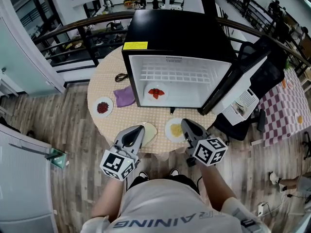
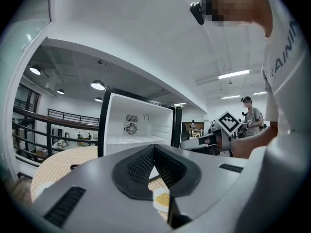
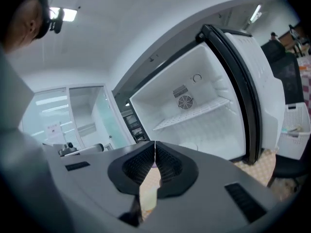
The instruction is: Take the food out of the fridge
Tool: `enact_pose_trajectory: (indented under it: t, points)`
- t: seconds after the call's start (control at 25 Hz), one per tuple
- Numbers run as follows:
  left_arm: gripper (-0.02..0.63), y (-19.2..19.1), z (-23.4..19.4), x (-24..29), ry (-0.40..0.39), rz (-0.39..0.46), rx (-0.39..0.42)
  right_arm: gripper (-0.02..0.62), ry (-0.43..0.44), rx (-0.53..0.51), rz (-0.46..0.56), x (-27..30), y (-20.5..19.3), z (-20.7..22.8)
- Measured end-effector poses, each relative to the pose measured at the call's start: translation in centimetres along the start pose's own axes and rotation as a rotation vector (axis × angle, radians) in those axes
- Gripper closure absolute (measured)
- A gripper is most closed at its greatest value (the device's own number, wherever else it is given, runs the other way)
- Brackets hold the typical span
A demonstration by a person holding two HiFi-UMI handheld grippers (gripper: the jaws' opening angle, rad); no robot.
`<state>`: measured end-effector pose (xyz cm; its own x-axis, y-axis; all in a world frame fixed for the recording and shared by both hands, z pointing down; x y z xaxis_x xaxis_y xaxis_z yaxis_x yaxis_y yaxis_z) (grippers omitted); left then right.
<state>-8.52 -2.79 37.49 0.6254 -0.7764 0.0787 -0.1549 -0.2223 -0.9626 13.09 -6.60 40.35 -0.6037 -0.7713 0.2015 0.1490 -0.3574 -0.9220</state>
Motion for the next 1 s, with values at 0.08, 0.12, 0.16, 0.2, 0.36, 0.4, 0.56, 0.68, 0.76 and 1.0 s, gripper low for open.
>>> enact_pose_trajectory:
  t: [0.08, 0.12, 0.16, 0.2, 0.36, 0.4, 0.56, 0.68, 0.76, 1.0]
  points:
    - [0.600, -0.6, -0.1, -0.4, 0.010, -0.008, -0.014, 0.572, 0.004, 0.078, -0.022, 0.5, -1.0, 0.7]
    - [0.600, -1.0, -0.2, -0.6, 0.014, -0.015, -0.018, 0.572, 0.004, 0.103, -0.033, 0.8, -1.5, 1.0]
    - [0.600, -1.3, -0.3, -0.8, 0.018, -0.023, -0.021, 0.570, 0.001, 0.123, -0.043, 1.1, -1.9, 1.3]
    - [0.600, -1.6, -0.4, -1.0, 0.020, -0.029, -0.026, 0.558, -0.004, 0.141, -0.054, 1.6, -2.3, 1.5]
    - [0.600, -2.8, -0.8, -2.0, 0.045, -0.040, -0.055, 0.494, -0.001, 0.218, -0.102, 3.8, -3.9, 2.2]
    - [0.600, -3.1, -1.0, -2.2, 0.056, -0.043, -0.064, 0.494, 0.002, 0.241, -0.115, 4.5, -4.3, 2.4]
    - [0.600, -3.6, -2.4, -3.1, 0.099, -0.050, -0.097, 0.494, -0.012, 0.396, -0.133, 7.6, -6.0, 3.8]
    - [0.600, -4.0, -3.2, -3.3, 0.117, -0.056, -0.110, 0.494, -0.041, 0.517, -0.133, 10.0, -7.2, 5.2]
    - [0.600, -4.3, -3.8, -3.2, 0.127, -0.058, -0.116, 0.494, -0.061, 0.615, -0.127, 11.6, -7.9, 6.2]
    - [0.600, -4.4, -5.0, -2.5, 0.132, -0.068, -0.126, 0.494, -0.115, 0.912, -0.114, 16.0, -10.3, 8.6]
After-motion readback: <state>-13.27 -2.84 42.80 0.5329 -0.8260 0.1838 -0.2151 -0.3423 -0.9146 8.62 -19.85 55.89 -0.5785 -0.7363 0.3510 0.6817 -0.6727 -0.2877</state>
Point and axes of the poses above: the fingertips, and each gripper's own axes: x forward along the fingers, z to its right, y out of its top, the point moved 5 cm from there along -x, backward along the fingers, and after that the axes turned 10 degrees about -x, right-handed, at the moved point
